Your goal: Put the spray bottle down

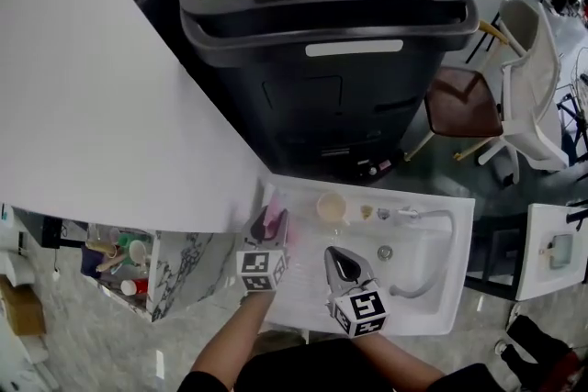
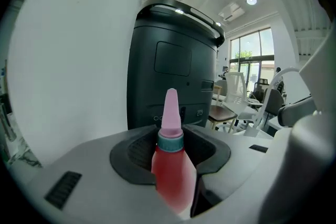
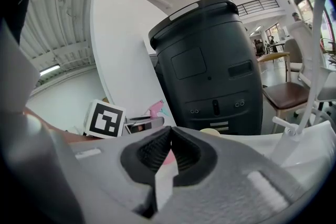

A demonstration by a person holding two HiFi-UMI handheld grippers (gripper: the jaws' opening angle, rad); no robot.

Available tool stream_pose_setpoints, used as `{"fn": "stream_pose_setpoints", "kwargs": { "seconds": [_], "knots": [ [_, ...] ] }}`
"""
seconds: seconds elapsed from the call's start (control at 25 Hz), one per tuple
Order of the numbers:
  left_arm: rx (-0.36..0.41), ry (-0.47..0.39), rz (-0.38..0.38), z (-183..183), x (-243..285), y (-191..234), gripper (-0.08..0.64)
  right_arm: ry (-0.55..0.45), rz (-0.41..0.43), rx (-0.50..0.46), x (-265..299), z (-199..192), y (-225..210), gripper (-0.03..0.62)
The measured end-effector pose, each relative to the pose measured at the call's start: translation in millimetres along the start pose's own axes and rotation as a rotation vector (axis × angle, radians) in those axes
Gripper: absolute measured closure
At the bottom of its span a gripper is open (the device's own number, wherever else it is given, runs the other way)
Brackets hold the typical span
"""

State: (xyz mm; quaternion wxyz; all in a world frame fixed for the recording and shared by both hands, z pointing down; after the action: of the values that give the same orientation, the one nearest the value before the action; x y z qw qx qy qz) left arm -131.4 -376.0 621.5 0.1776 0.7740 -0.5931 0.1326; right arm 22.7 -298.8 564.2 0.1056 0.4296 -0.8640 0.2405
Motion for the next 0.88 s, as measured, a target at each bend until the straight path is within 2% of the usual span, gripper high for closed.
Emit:
{"fn": "stream_pose_setpoints", "kwargs": {
  "seconds": [0.12,0.32,0.44,0.6,0.88],
  "knots": [
    [-0.024,-0.007,0.0,4.5,19.5,4.6,0.39,0.003,0.004,0.003,7.9,2.5,-7.2,0.594],
    [0.013,-0.037,-0.002,10.9,42.9,3.4,0.39,0.02,0.016,-0.002,15.3,-0.5,-18.4,0.594],
    [0.004,-0.047,0.016,8.3,54.9,6.6,0.39,0.013,0.013,0.001,18.2,-2.0,-26.9,0.594],
    [-0.027,-0.096,0.037,4.1,67.9,8.2,0.39,0.018,0.019,-0.014,20.3,-9.3,-33.7,0.594],
    [-0.011,-0.169,0.019,2.0,83.6,7.6,0.387,0.04,0.073,-0.021,18.4,-20.9,-25.8,0.594]
  ]
}}
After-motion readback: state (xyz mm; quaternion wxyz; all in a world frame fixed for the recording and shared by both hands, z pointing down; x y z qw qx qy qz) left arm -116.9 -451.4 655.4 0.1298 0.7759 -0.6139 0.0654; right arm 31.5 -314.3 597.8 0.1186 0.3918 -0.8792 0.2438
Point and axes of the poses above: the fingertips, and each gripper's own axes: x forward along the fingers, y to its left, z out of its top, the point moved 3 cm from there along -x, backward along the fingers, and after that the axes turned 1 degree about z, right-handed, at the moved point
